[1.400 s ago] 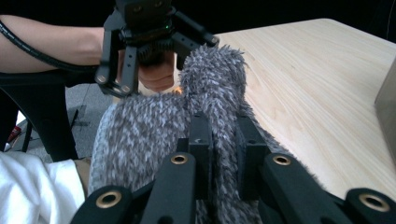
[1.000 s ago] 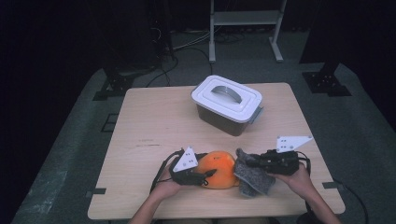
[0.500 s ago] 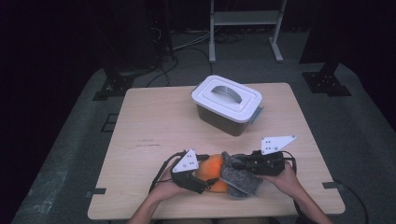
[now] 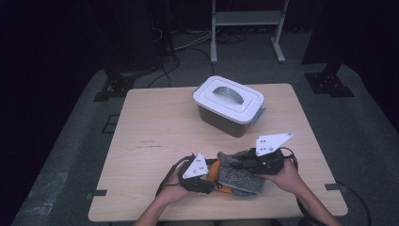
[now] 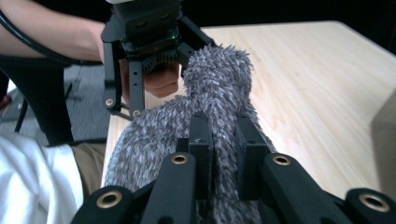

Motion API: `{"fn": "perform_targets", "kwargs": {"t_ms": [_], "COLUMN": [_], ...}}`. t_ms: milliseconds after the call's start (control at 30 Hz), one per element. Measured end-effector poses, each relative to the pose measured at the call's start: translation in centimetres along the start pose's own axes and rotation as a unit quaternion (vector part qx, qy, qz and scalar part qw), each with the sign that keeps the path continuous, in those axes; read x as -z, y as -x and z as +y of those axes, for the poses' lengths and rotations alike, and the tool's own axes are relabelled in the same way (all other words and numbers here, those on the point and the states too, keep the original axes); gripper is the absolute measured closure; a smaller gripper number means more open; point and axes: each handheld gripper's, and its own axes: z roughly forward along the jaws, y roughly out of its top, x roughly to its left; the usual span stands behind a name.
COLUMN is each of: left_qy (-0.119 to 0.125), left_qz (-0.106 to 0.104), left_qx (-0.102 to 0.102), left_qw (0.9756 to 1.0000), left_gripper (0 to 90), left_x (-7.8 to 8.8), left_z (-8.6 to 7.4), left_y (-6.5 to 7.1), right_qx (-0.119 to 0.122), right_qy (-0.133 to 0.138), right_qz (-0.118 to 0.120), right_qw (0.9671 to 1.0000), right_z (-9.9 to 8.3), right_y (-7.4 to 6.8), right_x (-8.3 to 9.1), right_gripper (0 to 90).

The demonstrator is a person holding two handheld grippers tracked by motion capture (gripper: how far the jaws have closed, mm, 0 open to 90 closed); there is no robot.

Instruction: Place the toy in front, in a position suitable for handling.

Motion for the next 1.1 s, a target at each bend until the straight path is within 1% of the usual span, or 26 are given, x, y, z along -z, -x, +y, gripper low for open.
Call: {"fn": "perform_targets", "kwargs": {"t_ms": [100, 167, 233, 300, 367, 400, 433, 467, 500, 533, 600, 667, 733, 767, 800, 833, 867, 933, 1000, 1033, 1067, 1100], "left_qy": [0.007, 0.010, 0.012, 0.012, 0.016, 0.020, 0.021, 0.023, 0.019, 0.016, 0.018, 0.014, 0.014, 0.013, 0.014, 0.013, 0.015, 0.012, 0.014, 0.015, 0.015, 0.012], "left_qz": [-0.001, 0.000, 0.003, 0.007, 0.010, 0.011, 0.012, 0.012, 0.013, 0.014, 0.011, 0.009, 0.002, -0.001, -0.003, -0.006, -0.010, -0.017, -0.019, -0.022, -0.029, -0.036], "left_qx": [0.006, 0.005, 0.005, 0.004, 0.006, 0.003, -0.002, -0.002, -0.005, -0.006, 0.000, 0.000, 0.005, 0.002, 0.002, 0.002, 0.008, 0.019, 0.031, 0.036, 0.038, 0.036], "left_qw": [1.0000, 0.9999, 0.9999, 0.9999, 0.9998, 0.9997, 0.9997, 0.9997, 0.9997, 0.9998, 0.9998, 0.9999, 0.9999, 0.9999, 0.9999, 0.9999, 0.9998, 0.9996, 0.9992, 0.9990, 0.9987, 0.9986], "left_gripper": [36.9, 37.6, 37.7, 37.3, 36.9, 37.0, 37.2, 37.3, 37.3, 37.3, 37.8, 37.8, 37.5, 37.1, 36.5, 35.1, 32.8, 23.8, 13.0, 7.4, 5.3, 5.1], "left_x": [0.3, 0.2, 0.1, 0.0, -0.3, -0.4, -0.4, -0.4, -0.4, -0.4, -0.2, 0.0, 0.1, 0.1, 0.2, 0.2, 0.1, 0.0, -0.3, -0.3, -0.4, -0.6], "left_z": [-0.1, 0.0, 0.3, 0.6, 0.8, 1.0, 1.1, 1.2, 1.1, 0.9, 0.5, 0.2, 0.0, 0.0, -0.1, -0.1, -0.1, 0.0, 0.0, -0.1, -0.1, -0.1], "left_y": [-0.3, -0.2, -0.2, -0.1, -0.1, 0.0, 0.2, 0.3, 0.3, 0.2, -0.1, -0.3, -0.4, -0.4, -0.4, -0.5, -0.6, -0.7, -0.6, -0.6, -0.7, -0.6], "right_qx": [0.003, -0.008, -0.005, 0.005, 0.013, 0.019, 0.026, 0.033, 0.037, 0.035, 0.027, 0.018, 0.004, -0.004, -0.019, -0.028, -0.036, -0.044, -0.046, -0.050, -0.056, -0.055], "right_qy": [-0.012, -0.018, -0.028, -0.027, -0.028, -0.030, -0.036, -0.045, -0.050, -0.056, -0.052, -0.049, -0.043, -0.040, -0.035, -0.032, -0.031, -0.023, -0.016, -0.010, -0.003, -0.001], "right_qz": [-0.003, -0.007, -0.014, -0.018, -0.009, -0.005, -0.004, -0.004, -0.004, -0.001, 0.006, 0.003, -0.009, -0.015, -0.015, -0.013, -0.011, -0.006, -0.002, 0.005, 0.019, 0.034], "right_qw": [0.9999, 0.9998, 0.9995, 0.9995, 0.9995, 0.9994, 0.9990, 0.9984, 0.9980, 0.9978, 0.9983, 0.9986, 0.9990, 0.9991, 0.9991, 0.9990, 0.9988, 0.9987, 0.9988, 0.9987, 0.9983, 0.9979], "right_z": [-0.7, -1.1, -0.8, 0.0, 1.0, 1.5, 1.9, 2.2, 2.3, 2.3, 1.9, 1.6, 1.0, 0.6, 0.3, 0.0, -0.4, -1.1, -1.5, -1.6, -1.8, -1.8], "right_y": [0.4, 0.6, 0.7, 0.5, 0.2, 0.0, -0.1, -0.2, -0.2, -0.1, 0.2, 0.5, 1.1, 1.5, 1.8, 2.0, 2.1, 2.0, 1.7, 1.6, 1.4, 1.2], "right_x": [-0.1, 0.5, 1.1, 1.4, 1.0, 0.6, 0.0, -0.6, -1.0, -1.6, -1.7, -1.3, -0.3, 0.2, 0.5, 0.7, 0.8, 0.8, 0.7, 0.6, 0.4, 0.1], "right_gripper": [79.8, 79.8, 79.8, 79.8, 79.9, 79.9, 79.9, 79.9, 79.9, 79.9, 80.0, 80.0, 79.9, 79.9, 79.9, 79.8, 79.8, 79.8, 79.8, 79.8, 79.8, 79.8]}}
